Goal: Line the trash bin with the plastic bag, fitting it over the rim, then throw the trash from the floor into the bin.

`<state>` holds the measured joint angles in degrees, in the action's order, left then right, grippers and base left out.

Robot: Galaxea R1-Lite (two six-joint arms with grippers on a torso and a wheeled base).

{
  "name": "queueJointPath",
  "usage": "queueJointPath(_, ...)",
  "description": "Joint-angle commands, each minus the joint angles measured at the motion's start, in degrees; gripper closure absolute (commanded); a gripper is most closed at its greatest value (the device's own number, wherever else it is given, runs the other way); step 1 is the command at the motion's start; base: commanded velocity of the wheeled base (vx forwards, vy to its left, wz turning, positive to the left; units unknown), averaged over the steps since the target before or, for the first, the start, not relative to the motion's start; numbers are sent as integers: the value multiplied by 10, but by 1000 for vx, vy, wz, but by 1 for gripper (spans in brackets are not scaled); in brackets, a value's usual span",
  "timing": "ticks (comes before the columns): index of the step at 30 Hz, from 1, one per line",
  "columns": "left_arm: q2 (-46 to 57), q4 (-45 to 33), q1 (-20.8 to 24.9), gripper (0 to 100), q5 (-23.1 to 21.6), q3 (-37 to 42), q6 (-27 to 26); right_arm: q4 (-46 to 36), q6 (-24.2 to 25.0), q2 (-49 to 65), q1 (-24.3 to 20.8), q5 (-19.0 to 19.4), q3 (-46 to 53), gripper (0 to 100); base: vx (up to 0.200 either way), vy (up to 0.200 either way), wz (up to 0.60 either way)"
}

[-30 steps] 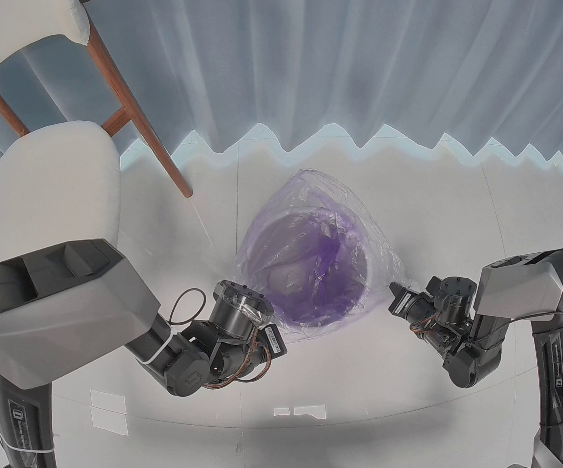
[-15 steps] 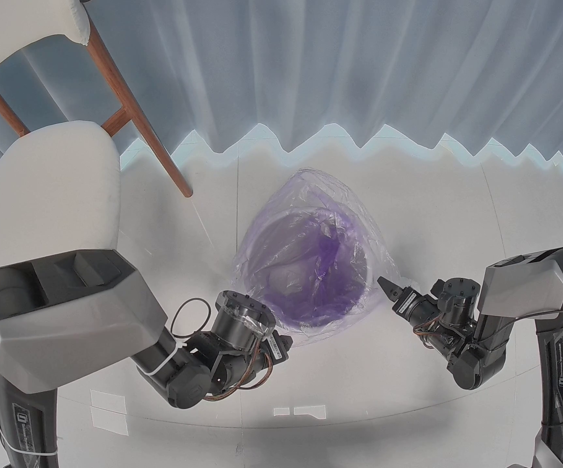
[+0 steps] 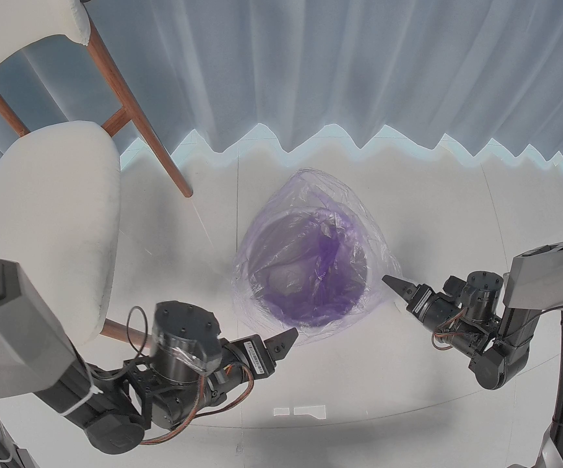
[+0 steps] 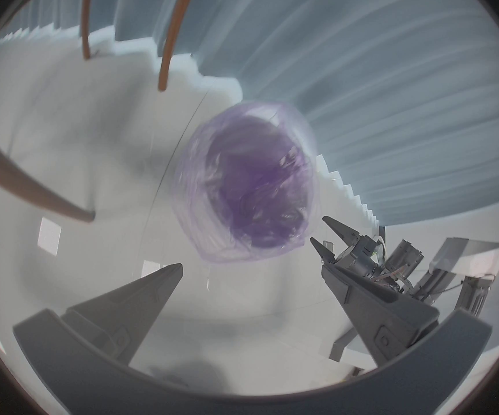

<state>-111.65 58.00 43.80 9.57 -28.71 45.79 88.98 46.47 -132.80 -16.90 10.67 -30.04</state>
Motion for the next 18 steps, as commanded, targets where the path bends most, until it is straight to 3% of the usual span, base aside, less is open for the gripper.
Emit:
queueJointPath(1,70,17,-17,0,10,27,-56,10,31,49,6,26,20,0,0,0,0)
queueJointPath(6,89,45,-28,0,8,16,-97,10,34,51,6,44,26,0,0,0,0)
queueJointPath(11,85,47,-60,0,-3,-16,-173,10,35,63,7,45,28,0,200,0,0)
queueJointPath(18,71,45,-64,0,-11,-24,-178,10,45,78,10,45,29,0,200,0,0)
